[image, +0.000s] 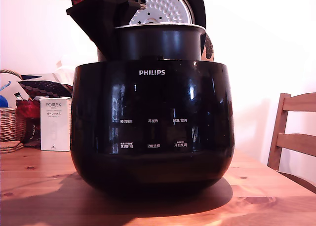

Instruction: Place the pot you are holding inside the rice cooker

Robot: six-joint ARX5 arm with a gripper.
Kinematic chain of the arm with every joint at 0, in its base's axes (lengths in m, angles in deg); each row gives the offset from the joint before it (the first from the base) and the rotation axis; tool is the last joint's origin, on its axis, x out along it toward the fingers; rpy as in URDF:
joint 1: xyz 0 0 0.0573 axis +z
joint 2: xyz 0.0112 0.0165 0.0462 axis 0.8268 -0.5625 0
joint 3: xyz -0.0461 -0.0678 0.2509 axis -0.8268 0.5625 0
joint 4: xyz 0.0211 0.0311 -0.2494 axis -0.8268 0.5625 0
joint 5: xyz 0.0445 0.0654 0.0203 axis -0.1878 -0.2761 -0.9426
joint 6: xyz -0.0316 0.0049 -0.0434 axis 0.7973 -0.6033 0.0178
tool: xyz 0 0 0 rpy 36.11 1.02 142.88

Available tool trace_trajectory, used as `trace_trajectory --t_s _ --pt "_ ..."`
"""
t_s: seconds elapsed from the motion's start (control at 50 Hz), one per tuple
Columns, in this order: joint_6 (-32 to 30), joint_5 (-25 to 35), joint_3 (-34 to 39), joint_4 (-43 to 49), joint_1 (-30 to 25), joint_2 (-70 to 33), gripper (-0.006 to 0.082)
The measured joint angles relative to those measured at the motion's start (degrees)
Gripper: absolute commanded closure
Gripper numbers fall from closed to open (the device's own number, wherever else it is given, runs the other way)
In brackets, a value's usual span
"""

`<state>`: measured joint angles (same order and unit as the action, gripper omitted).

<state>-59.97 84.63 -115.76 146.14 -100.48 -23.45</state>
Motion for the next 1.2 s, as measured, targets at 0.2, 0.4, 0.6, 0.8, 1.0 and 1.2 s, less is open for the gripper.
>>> trace_trajectory --t_s 0.2,0.4,0.6,0.8,1.0,1.2 --pt "3.04 2.51 0.0 -0.61 0.24 0.0 0.0791" --pt "4.04 3.87 0.0 -0.7 0.52 0.0 0.0739" --pt "4.04 3.89 0.0 -0.7 0.55 -0.02 0.0739" --pt "4.15 4.11 0.0 -0.7 0.57 0.0 0.0698" --pt "4.22 4.2 0.0 -0.87 0.63 0.0 0.0684" --pt "4.22 4.2 0.0 -0.9 0.68 0.0 0.0683"
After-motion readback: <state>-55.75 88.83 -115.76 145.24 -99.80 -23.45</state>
